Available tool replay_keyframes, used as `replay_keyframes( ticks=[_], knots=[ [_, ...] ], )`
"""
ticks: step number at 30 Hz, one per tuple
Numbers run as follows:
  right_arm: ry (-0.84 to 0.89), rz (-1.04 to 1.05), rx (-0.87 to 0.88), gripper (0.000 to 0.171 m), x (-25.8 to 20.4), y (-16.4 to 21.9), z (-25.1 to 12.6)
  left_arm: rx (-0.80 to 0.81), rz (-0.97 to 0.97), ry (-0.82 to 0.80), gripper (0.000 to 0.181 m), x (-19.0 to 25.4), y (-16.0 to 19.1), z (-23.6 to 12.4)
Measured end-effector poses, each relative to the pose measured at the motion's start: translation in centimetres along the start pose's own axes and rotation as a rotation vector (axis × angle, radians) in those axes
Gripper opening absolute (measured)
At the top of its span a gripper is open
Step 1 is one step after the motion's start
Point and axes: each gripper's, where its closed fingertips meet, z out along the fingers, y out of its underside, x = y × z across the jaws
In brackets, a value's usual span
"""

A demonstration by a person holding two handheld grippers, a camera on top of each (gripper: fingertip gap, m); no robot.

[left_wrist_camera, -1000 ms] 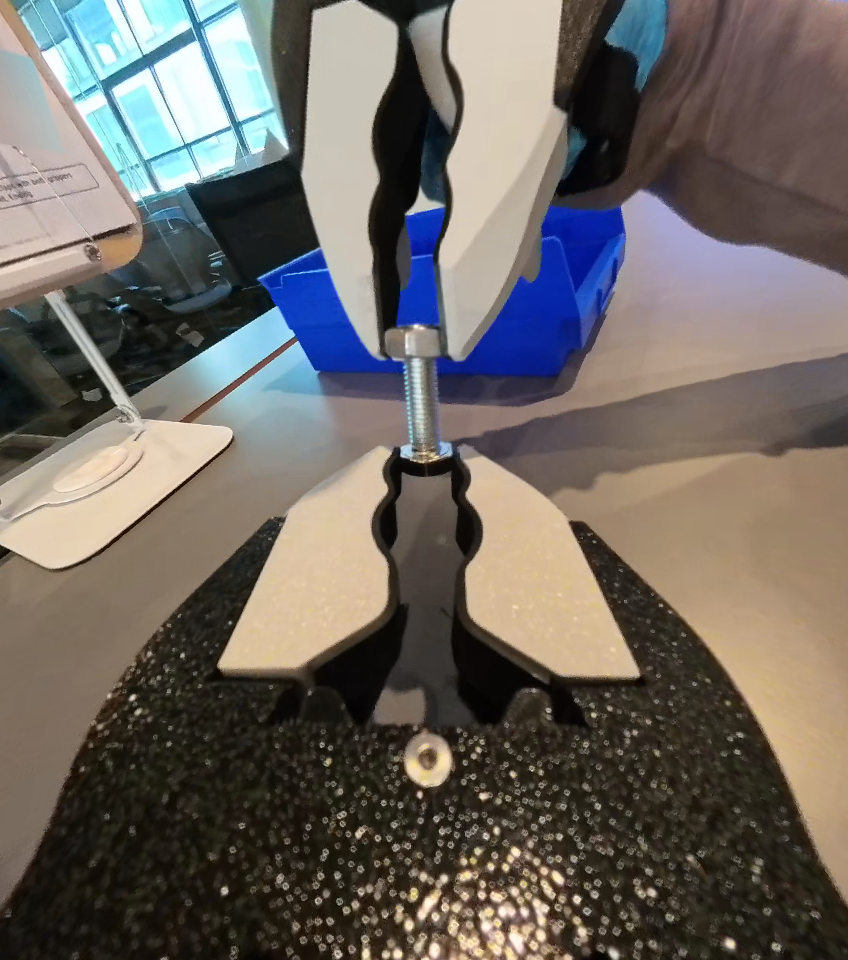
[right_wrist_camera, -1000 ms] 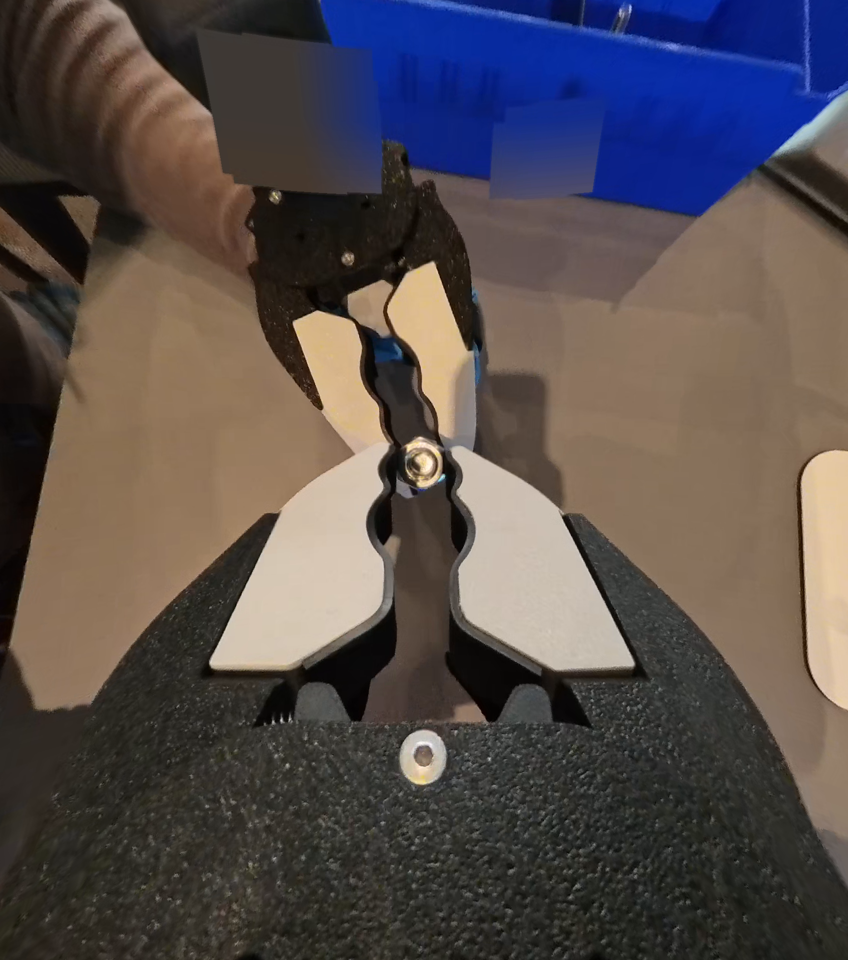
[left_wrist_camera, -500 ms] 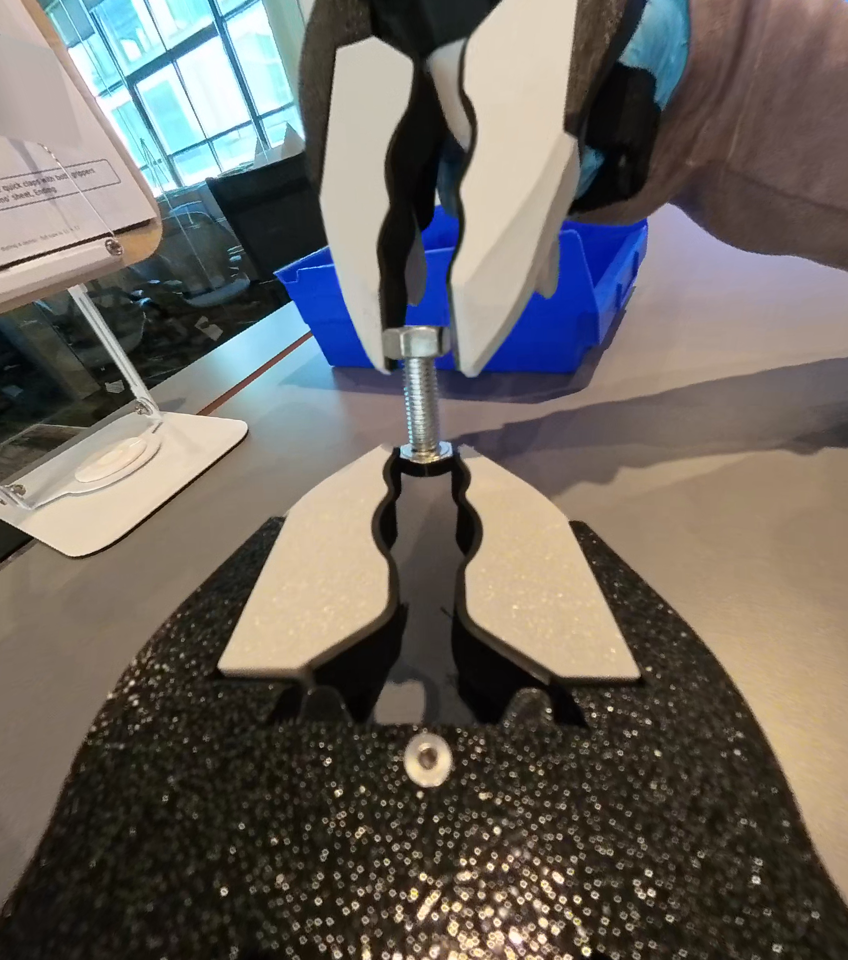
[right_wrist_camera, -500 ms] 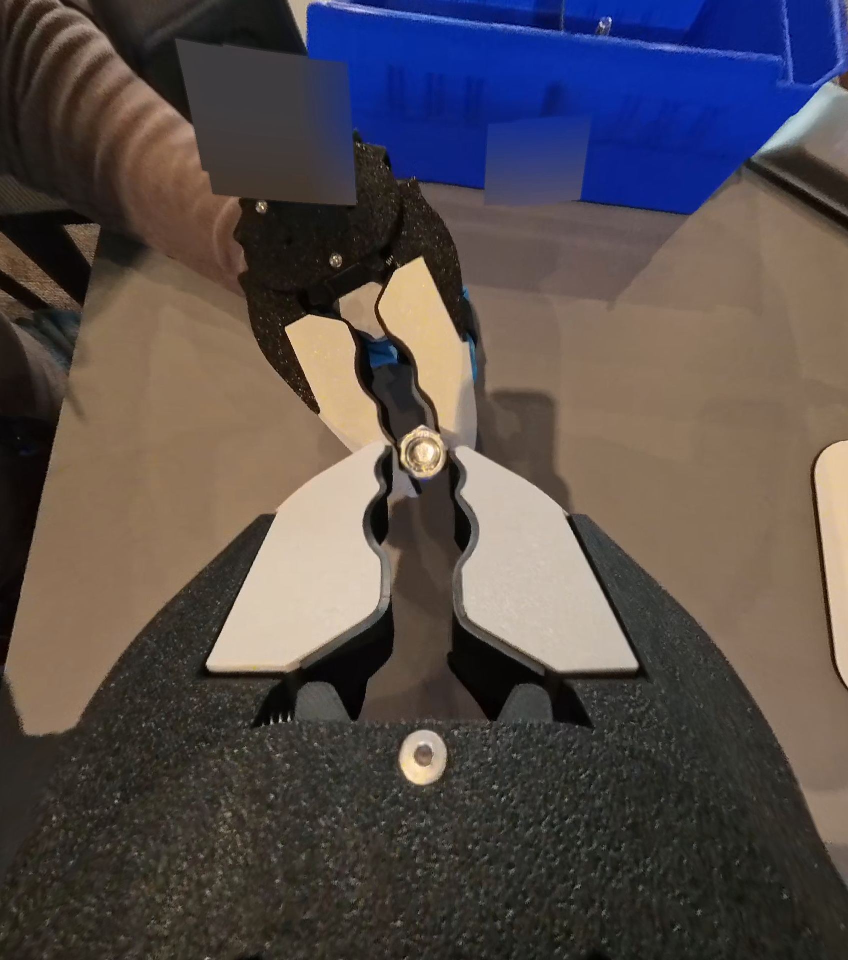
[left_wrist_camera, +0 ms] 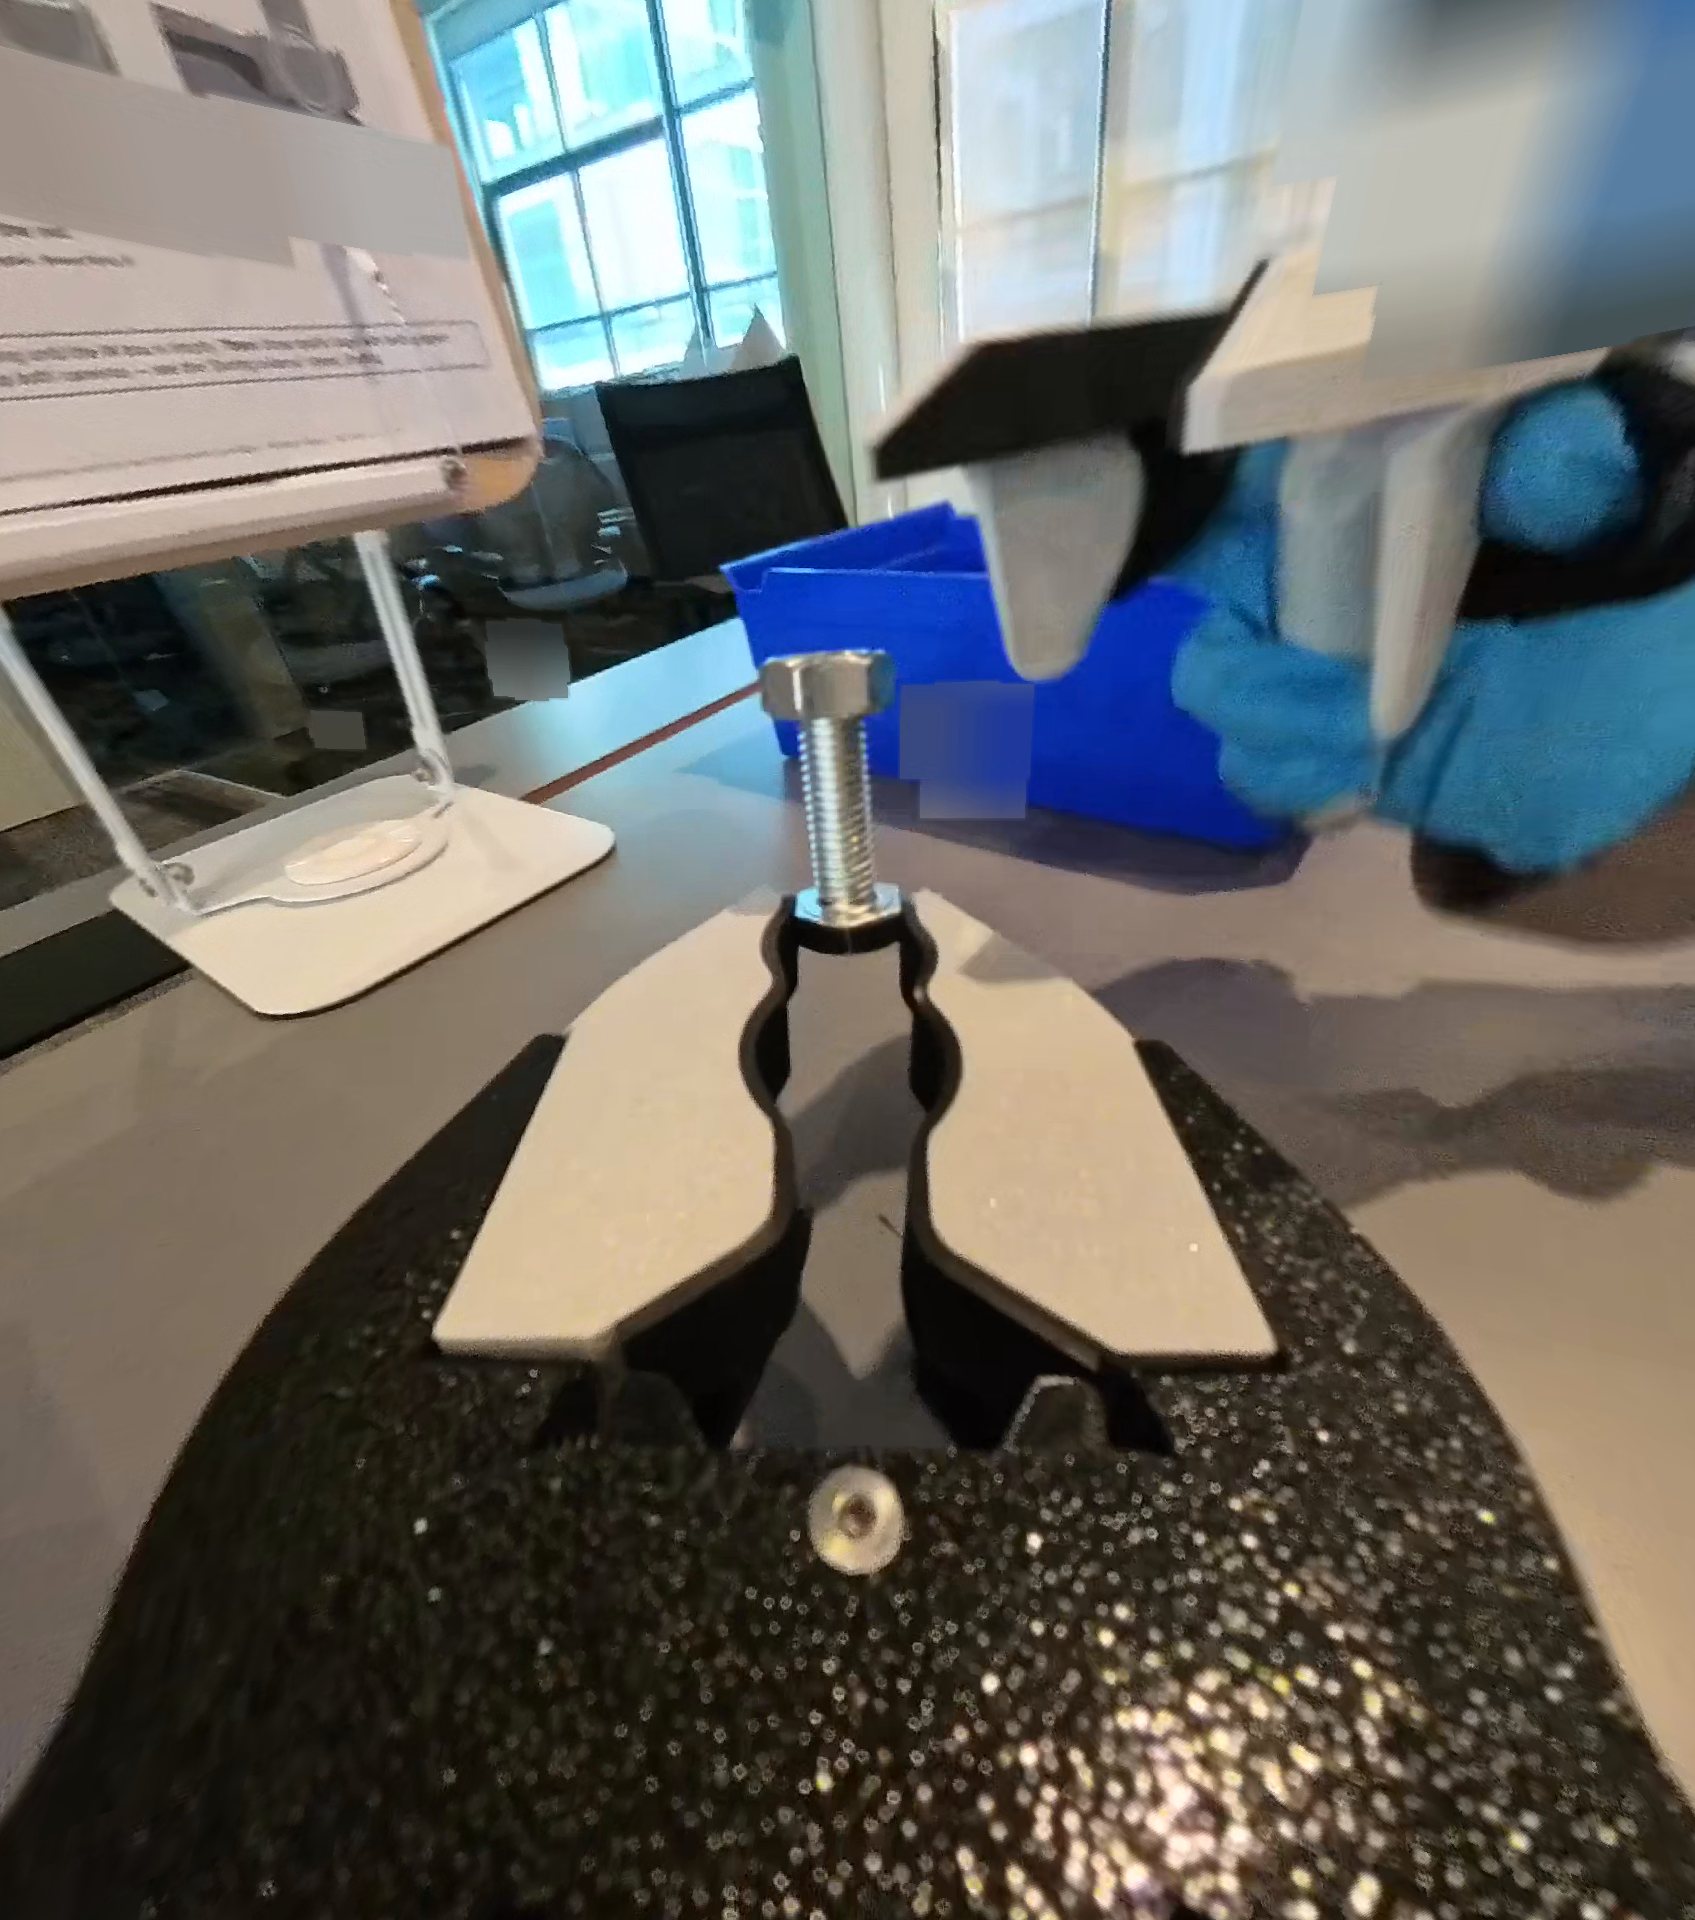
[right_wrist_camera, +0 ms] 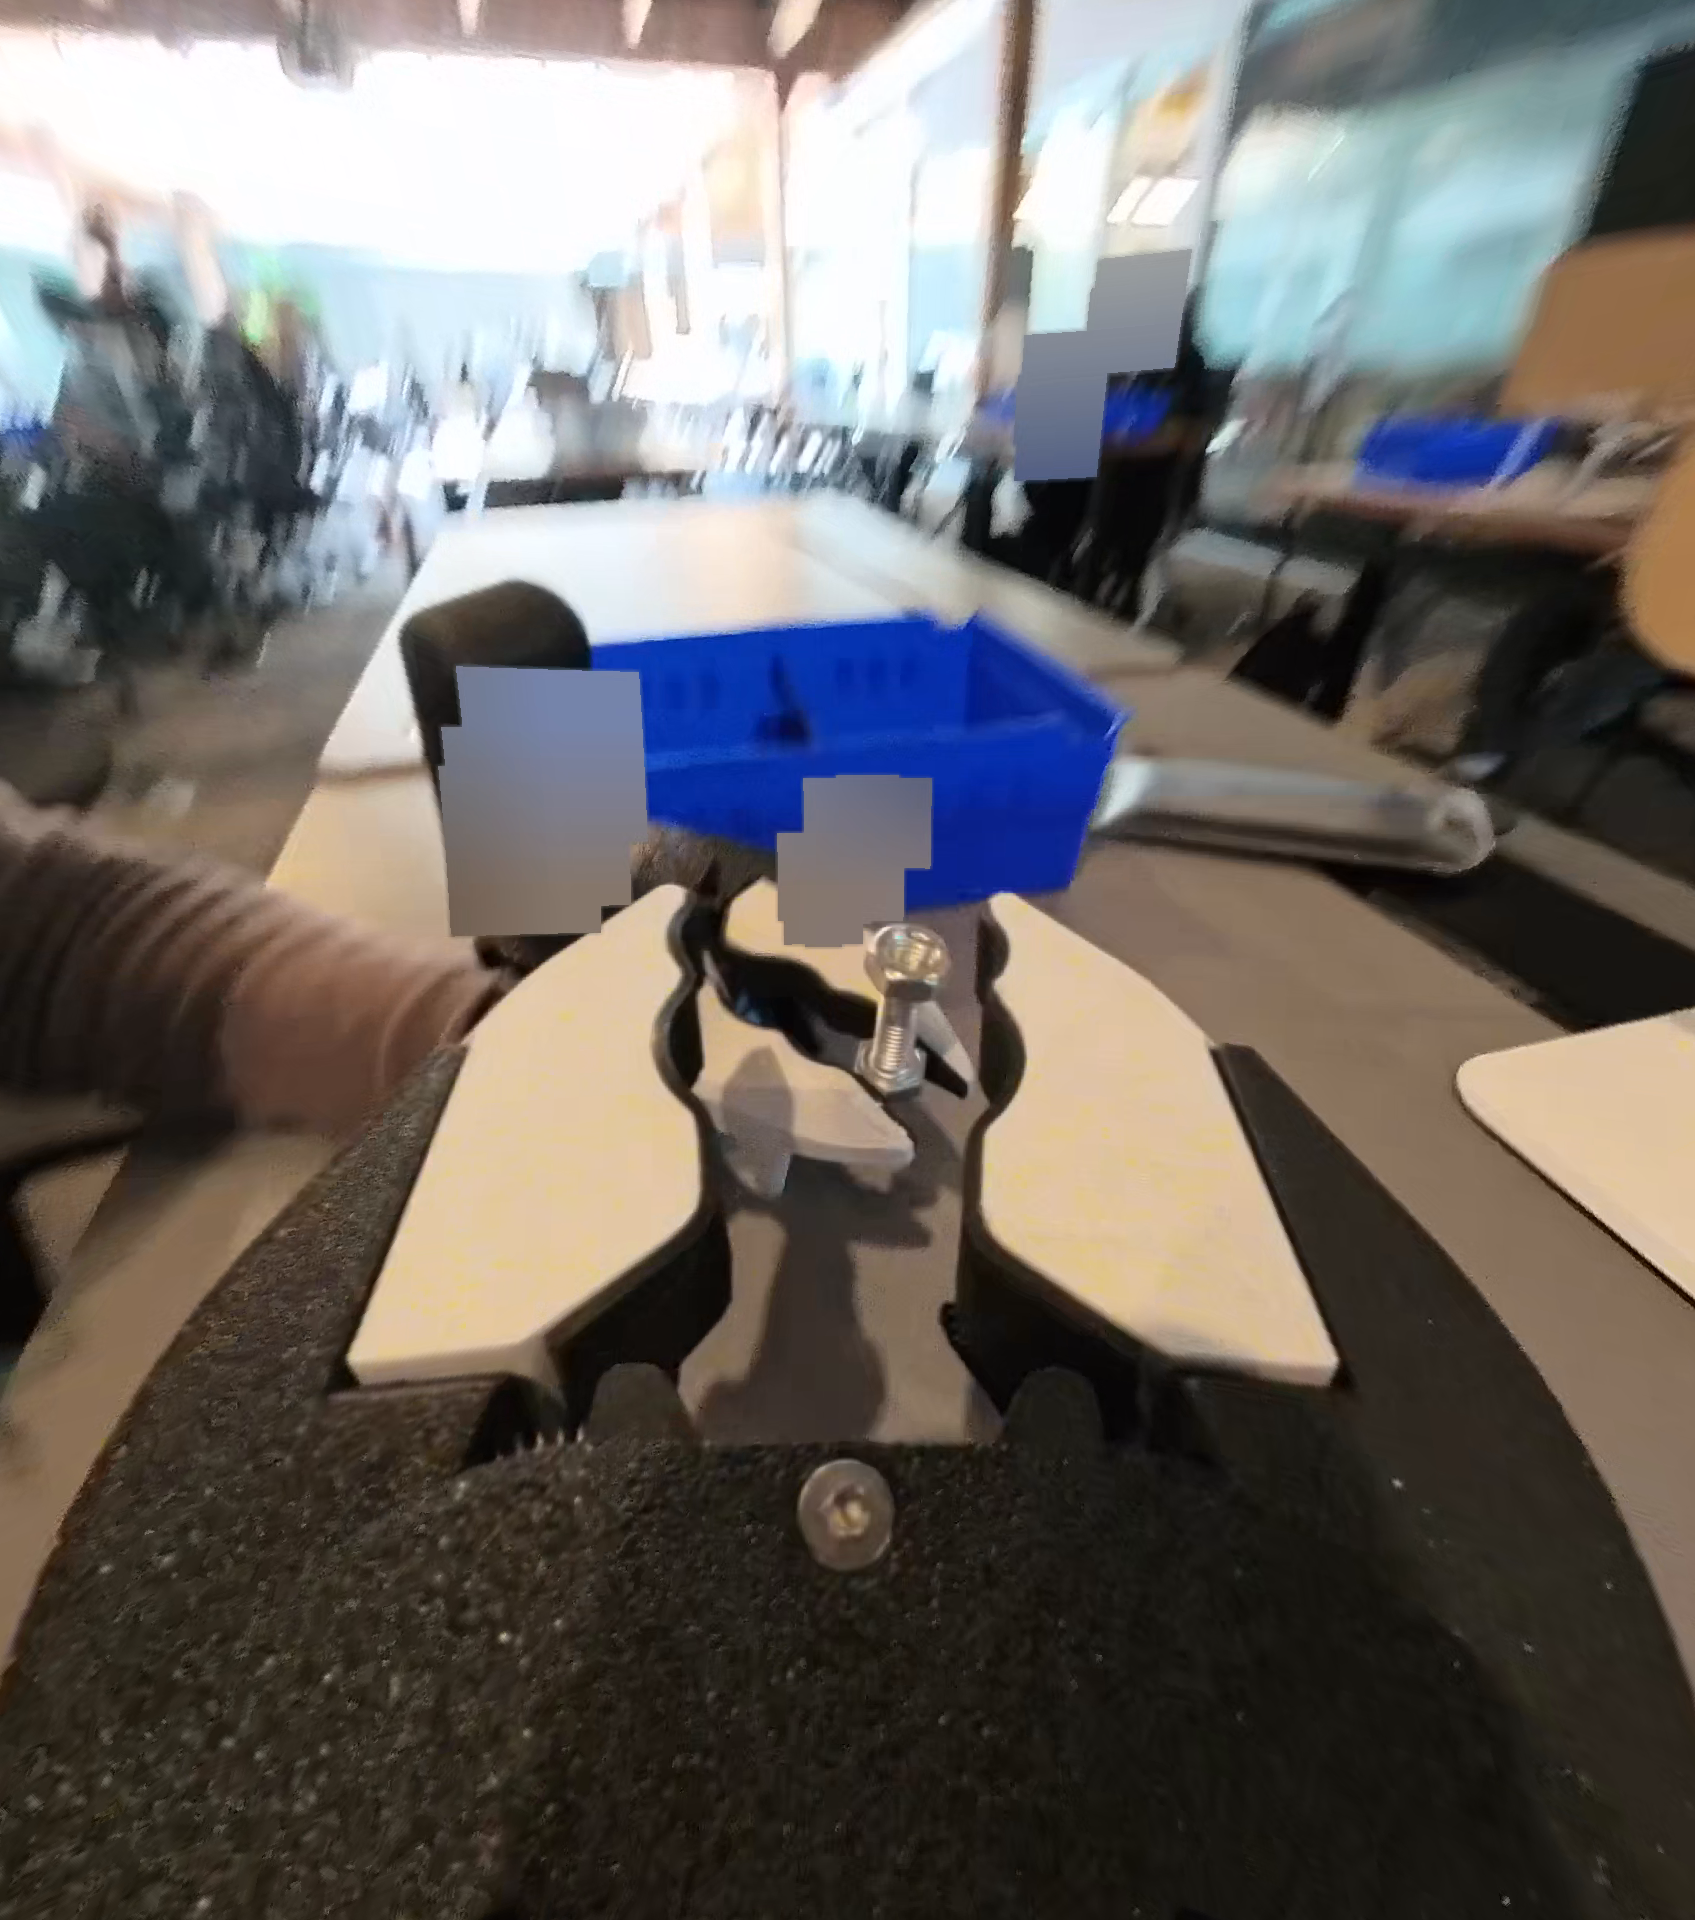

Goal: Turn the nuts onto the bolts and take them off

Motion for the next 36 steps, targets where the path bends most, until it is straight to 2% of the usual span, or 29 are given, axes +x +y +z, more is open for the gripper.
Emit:
replay_keyframes(
  ticks=[2,5,6,10,15,22,36],
  knots=[
    [0.089,0.028,0.132,0.039,0.4,0.1,-0.3,0.026,-0.032,-0.002,0.018,-0.4,-0.3,-0.2],
    [0.164,0.041,0.138,0.039,1.1,0.9,-0.3,0.034,-0.047,-0.006,0.018,-0.7,-0.4,-0.3],
    [0.181,0.040,0.132,0.034,1.3,0.7,-0.3,0.032,-0.040,-0.008,0.018,-0.6,-0.3,-0.3],
    [0.222,0.090,0.086,0.000,2.3,-0.1,-0.2,0.016,0.032,-0.019,0.018,-0.2,-0.2,-0.1],
    [0.183,0.100,-0.089,0.000,2.3,-0.6,1.2,0.006,0.045,-0.021,0.018,-0.1,-0.1,0.0],
    [0.196,0.026,-0.326,0.000,2.2,2.0,2.8,0.002,0.046,-0.028,0.018,-0.3,0.0,0.0],
    [0.221,0.030,-0.304,0.000,2.5,2.3,2.1,-0.014,0.058,-0.033,0.018,-0.2,0.2,0.1]
  ],
)
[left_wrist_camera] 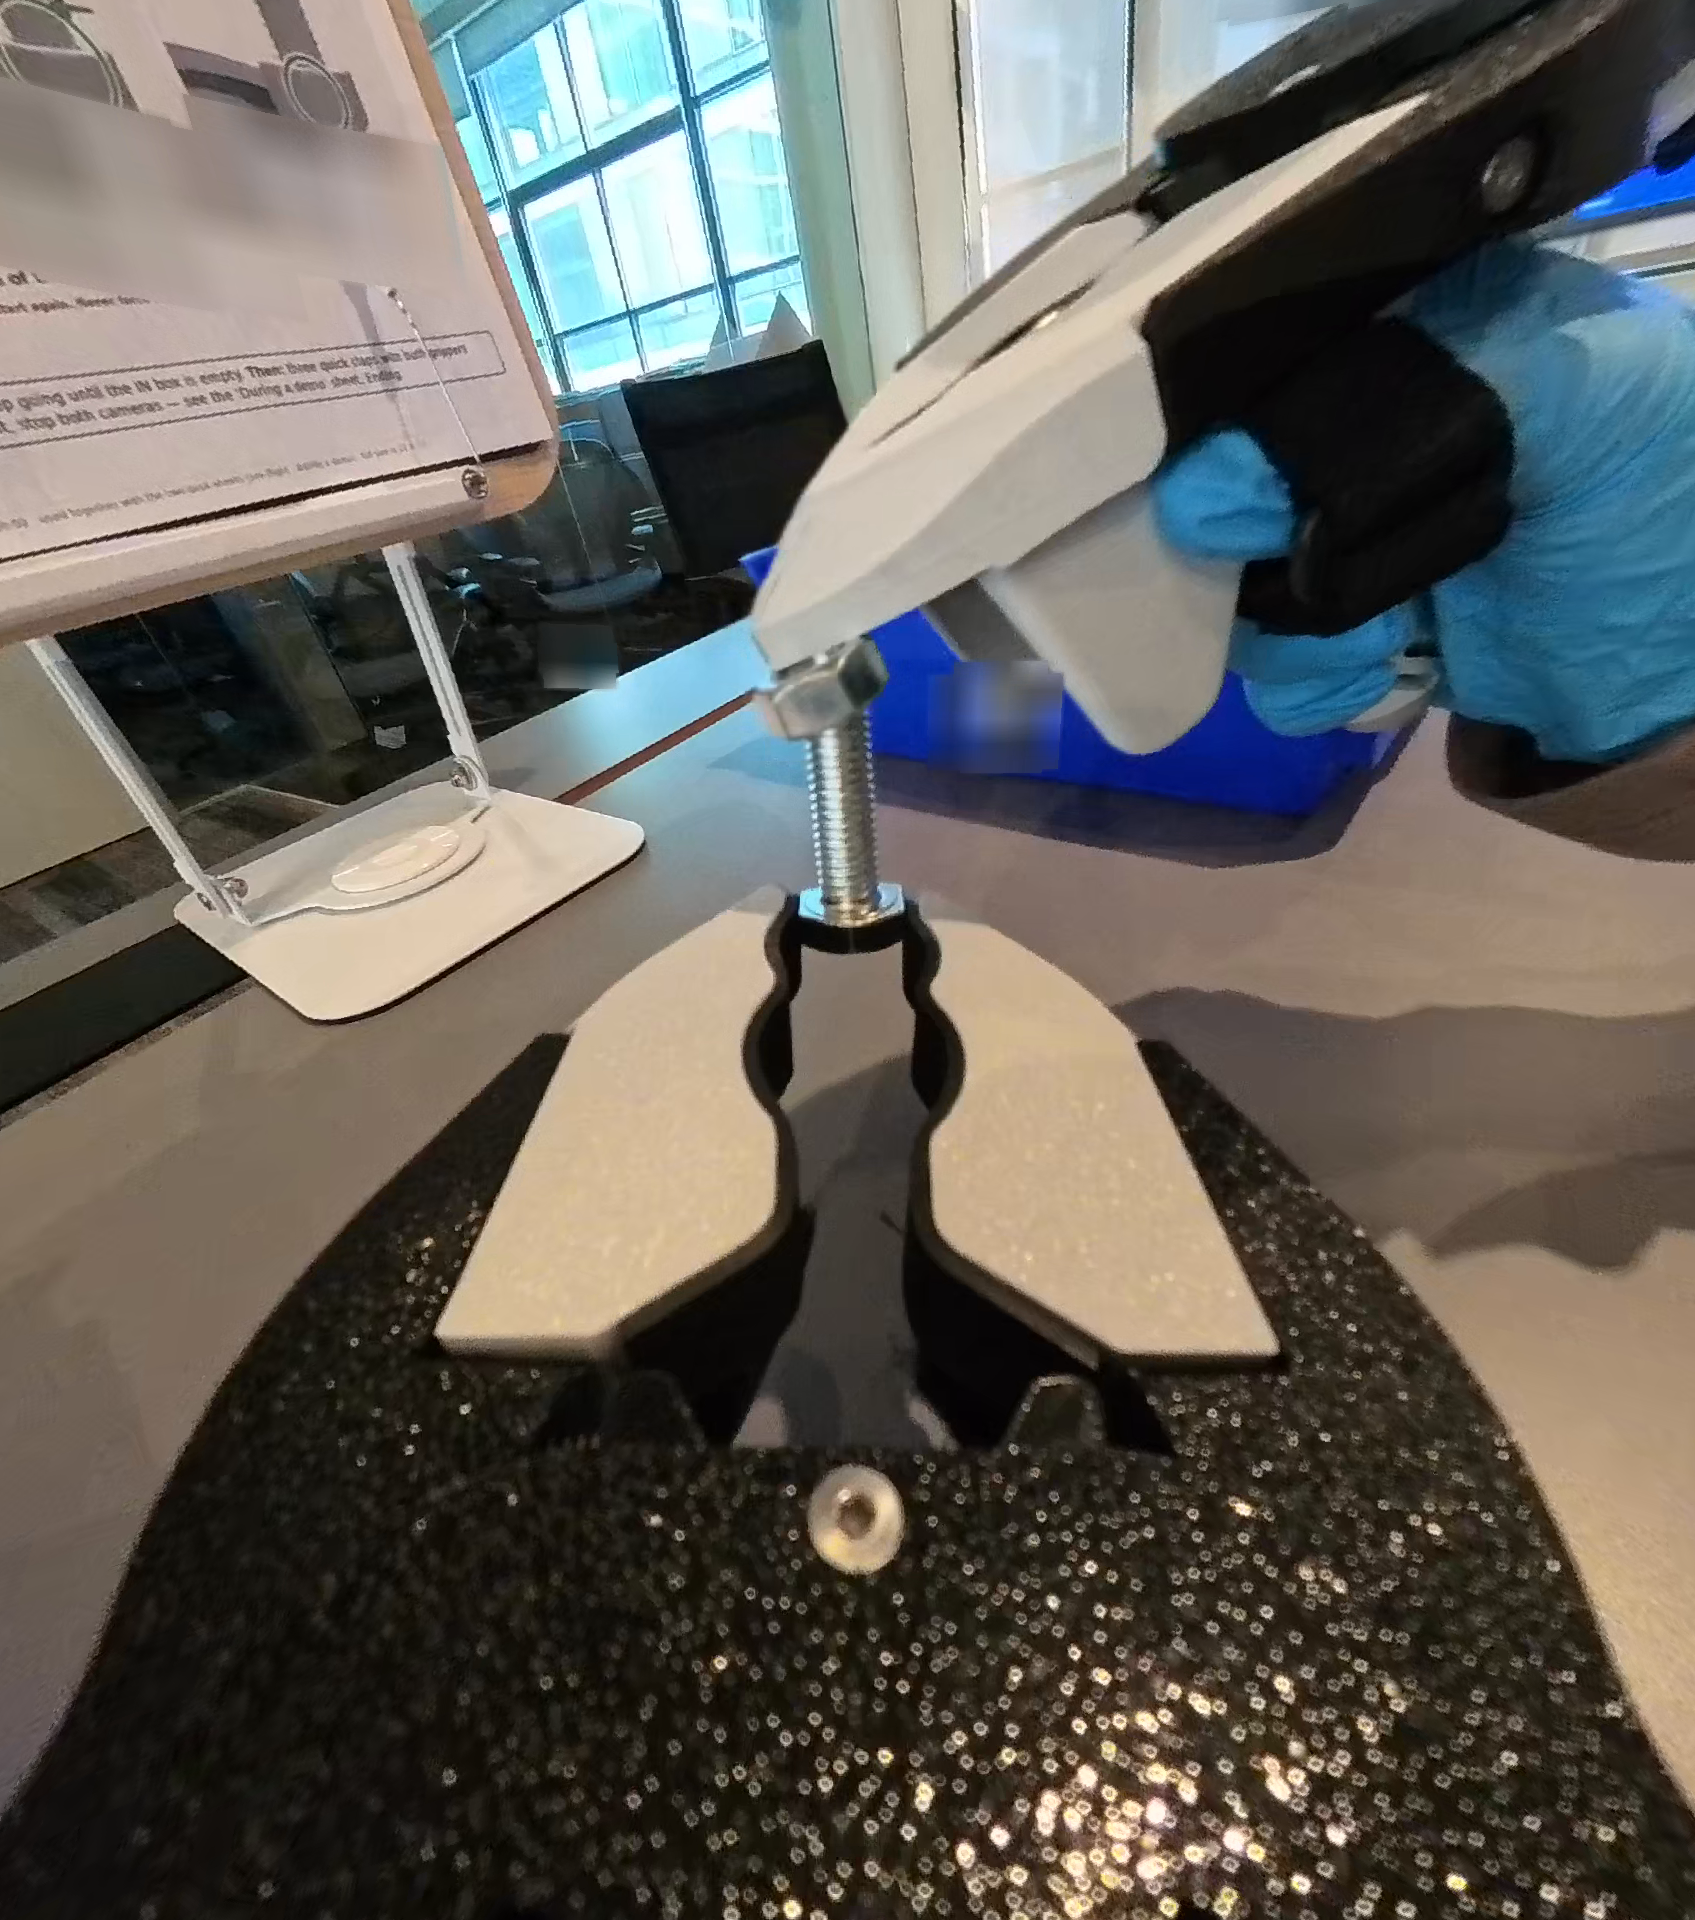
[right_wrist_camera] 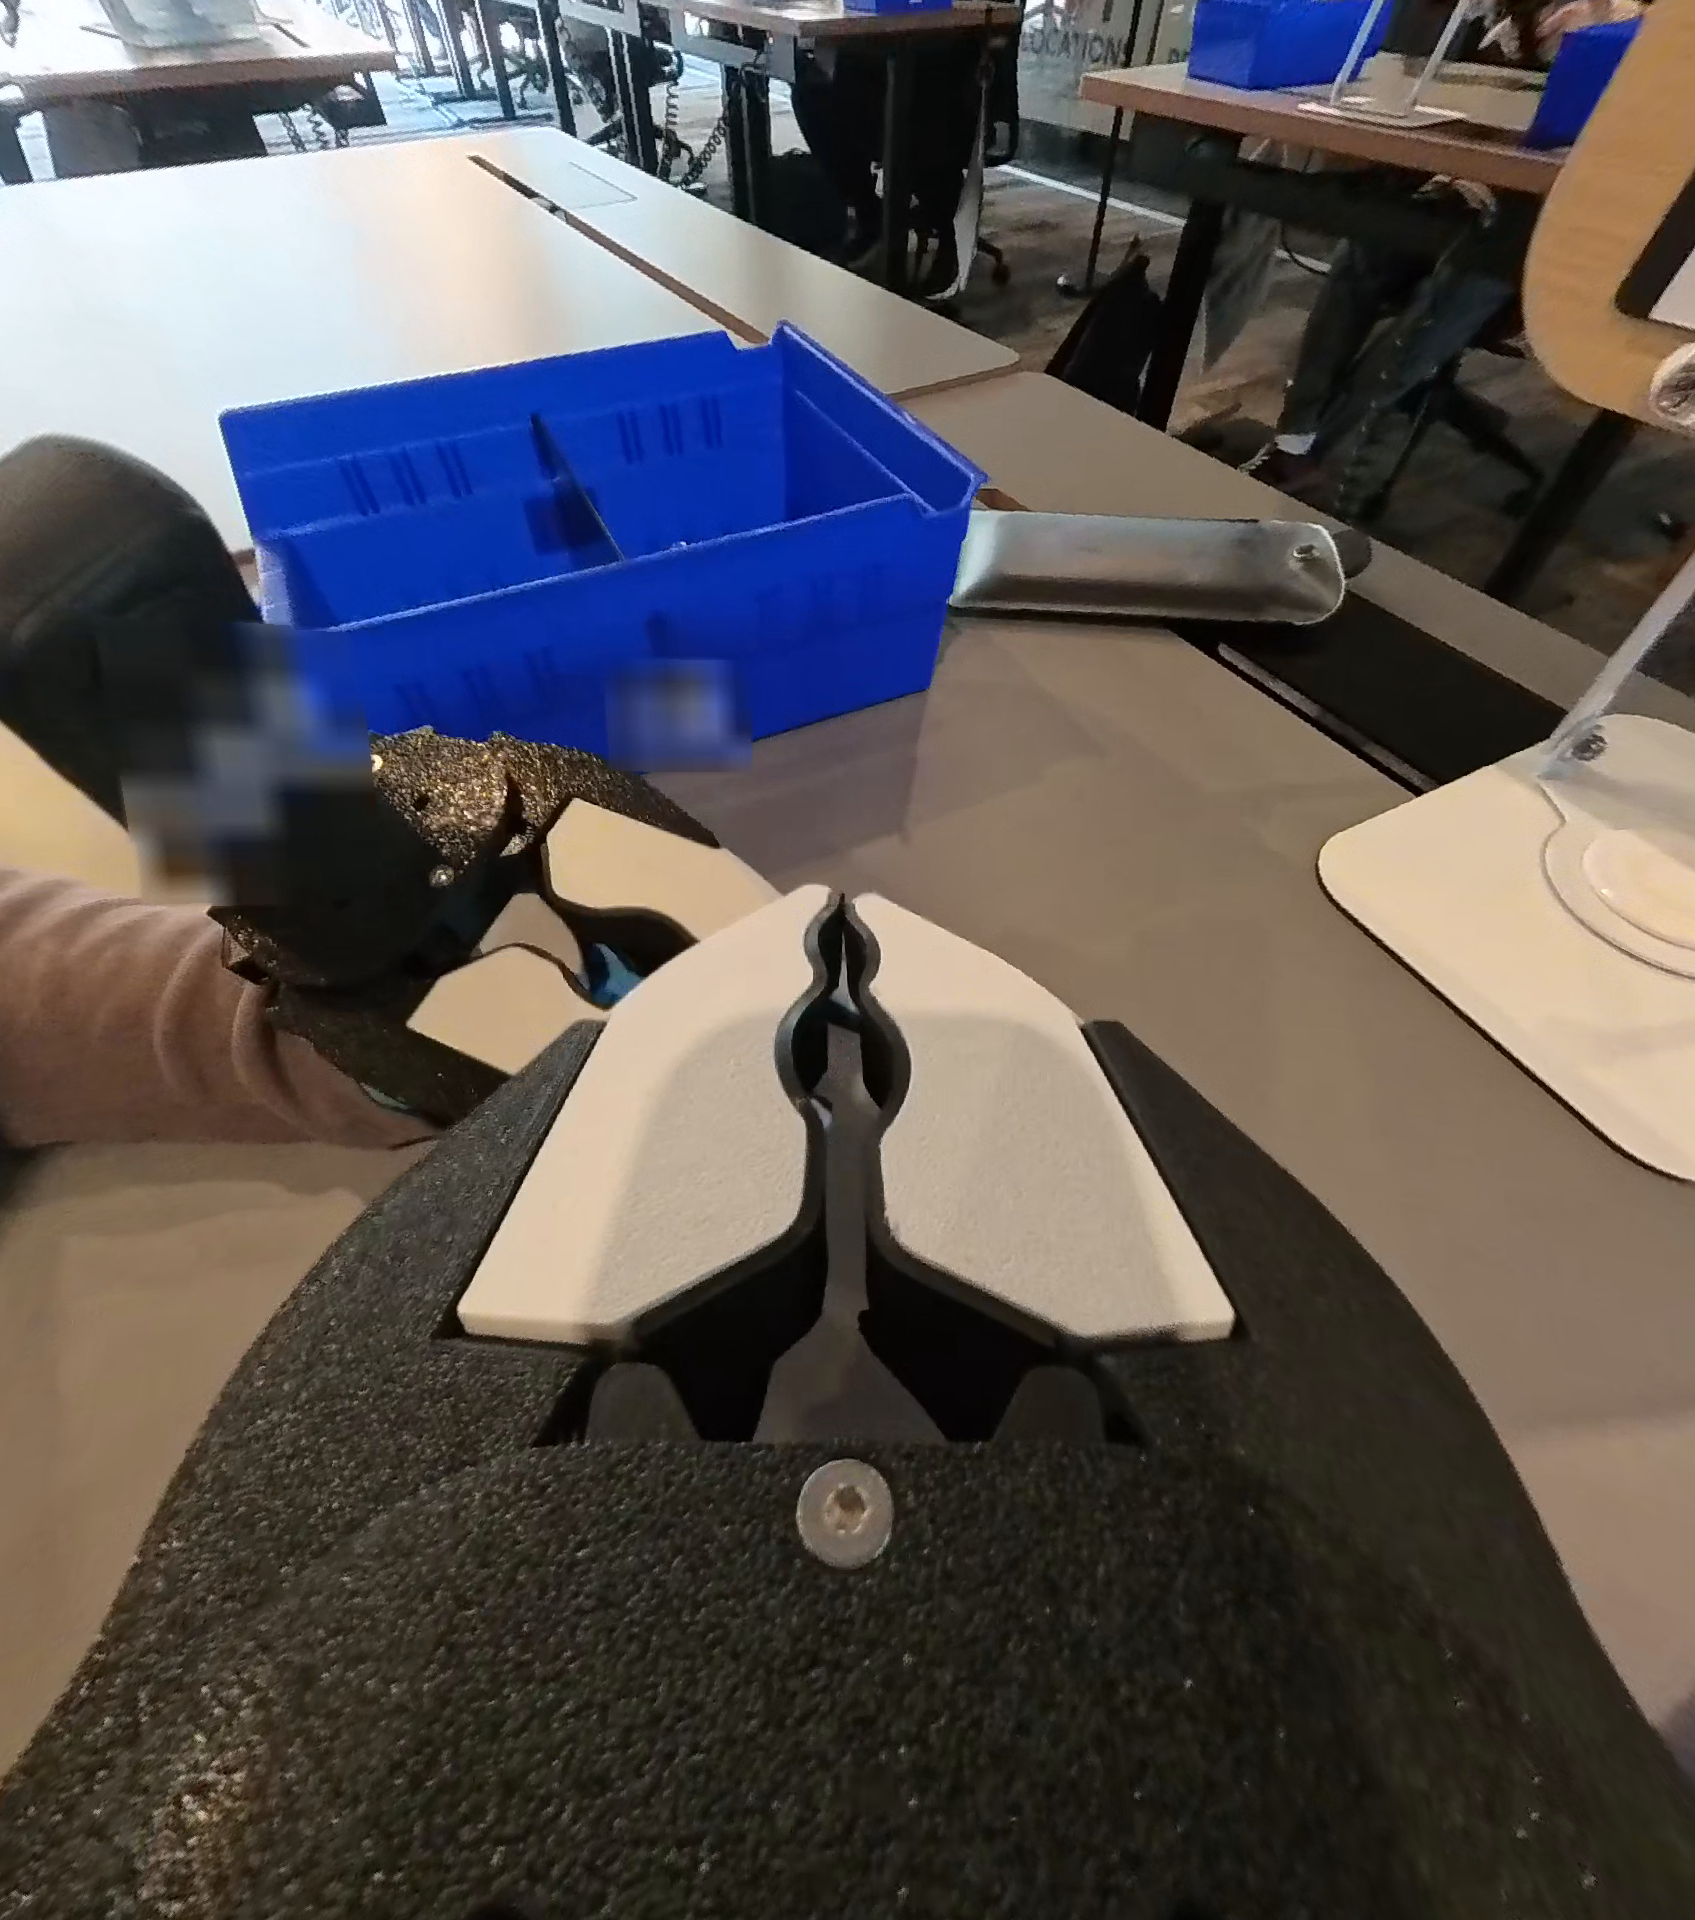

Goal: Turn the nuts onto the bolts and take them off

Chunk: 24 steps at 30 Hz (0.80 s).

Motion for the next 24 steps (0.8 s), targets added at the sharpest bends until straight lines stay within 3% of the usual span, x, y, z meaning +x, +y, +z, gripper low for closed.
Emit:
replay_keyframes(
  ticks=[13,24],
  knots=[
    [0.010,-0.050,0.014,0.000,-0.09,0.74,-0.46,-0.006,-0.022,-0.006,0.018,-0.31,0.09,-0.01],
    [0.011,-0.089,0.002,0.000,-0.49,0.67,-0.14,-0.048,0.067,-0.002,0.018,0.56,0.60,0.31]
  ],
)
